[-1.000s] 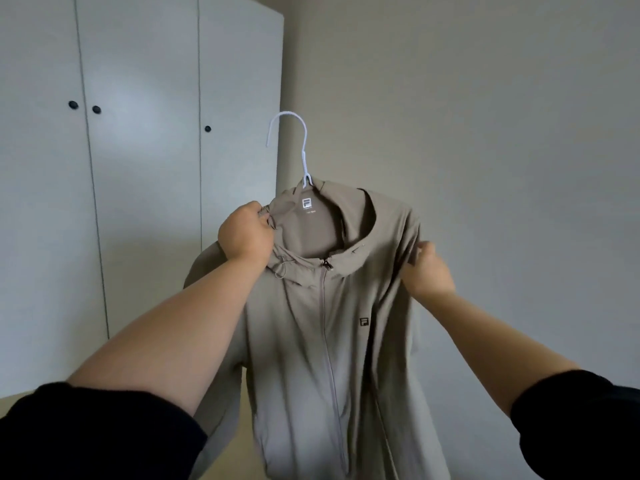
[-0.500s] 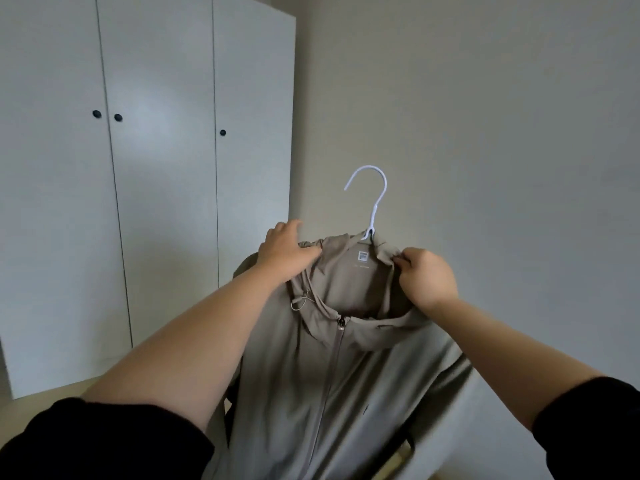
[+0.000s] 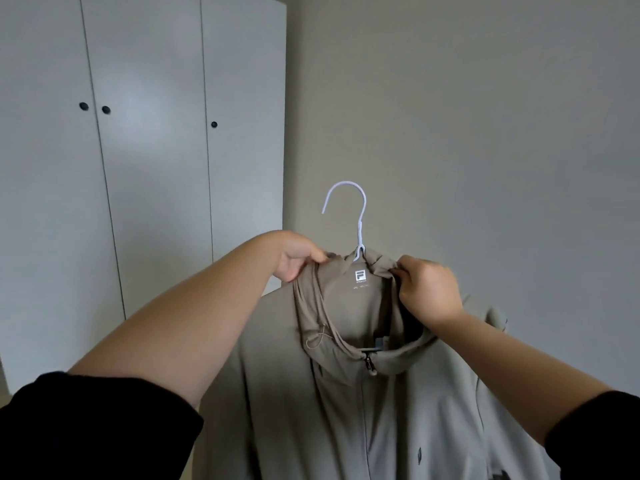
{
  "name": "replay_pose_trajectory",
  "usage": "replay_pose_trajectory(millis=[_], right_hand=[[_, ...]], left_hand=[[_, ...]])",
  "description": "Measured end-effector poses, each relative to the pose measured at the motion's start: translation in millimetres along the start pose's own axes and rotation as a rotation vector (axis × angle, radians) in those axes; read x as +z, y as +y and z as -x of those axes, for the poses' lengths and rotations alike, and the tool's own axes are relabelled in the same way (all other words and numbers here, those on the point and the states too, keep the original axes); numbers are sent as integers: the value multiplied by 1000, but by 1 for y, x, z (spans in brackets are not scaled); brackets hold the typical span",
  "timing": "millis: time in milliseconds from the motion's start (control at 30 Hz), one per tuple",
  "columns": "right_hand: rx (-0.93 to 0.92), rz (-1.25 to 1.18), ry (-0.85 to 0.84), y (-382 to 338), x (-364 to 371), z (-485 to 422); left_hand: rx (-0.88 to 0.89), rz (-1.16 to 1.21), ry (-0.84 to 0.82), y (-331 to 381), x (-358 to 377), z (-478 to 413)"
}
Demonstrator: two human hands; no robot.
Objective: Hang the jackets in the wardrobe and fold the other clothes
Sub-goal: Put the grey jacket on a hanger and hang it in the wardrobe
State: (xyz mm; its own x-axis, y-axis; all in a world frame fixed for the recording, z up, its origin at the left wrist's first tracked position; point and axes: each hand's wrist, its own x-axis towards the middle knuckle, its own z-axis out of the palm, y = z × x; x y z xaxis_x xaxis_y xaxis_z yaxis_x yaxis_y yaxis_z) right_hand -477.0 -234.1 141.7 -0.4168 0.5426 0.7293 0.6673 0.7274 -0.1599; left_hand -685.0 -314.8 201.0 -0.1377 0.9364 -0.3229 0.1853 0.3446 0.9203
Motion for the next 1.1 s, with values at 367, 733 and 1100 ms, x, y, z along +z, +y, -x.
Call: replay_pose_trajectory(millis=[367, 733, 1100], right_hand=[[78, 103, 90, 25, -18, 8], [188, -100, -11, 35, -32, 2], [532, -898, -1176, 45, -42, 7]], left_hand=[[351, -791, 719, 5, 8, -19], [190, -609, 528, -10, 16, -26], [809, -584, 663, -23, 49, -34]])
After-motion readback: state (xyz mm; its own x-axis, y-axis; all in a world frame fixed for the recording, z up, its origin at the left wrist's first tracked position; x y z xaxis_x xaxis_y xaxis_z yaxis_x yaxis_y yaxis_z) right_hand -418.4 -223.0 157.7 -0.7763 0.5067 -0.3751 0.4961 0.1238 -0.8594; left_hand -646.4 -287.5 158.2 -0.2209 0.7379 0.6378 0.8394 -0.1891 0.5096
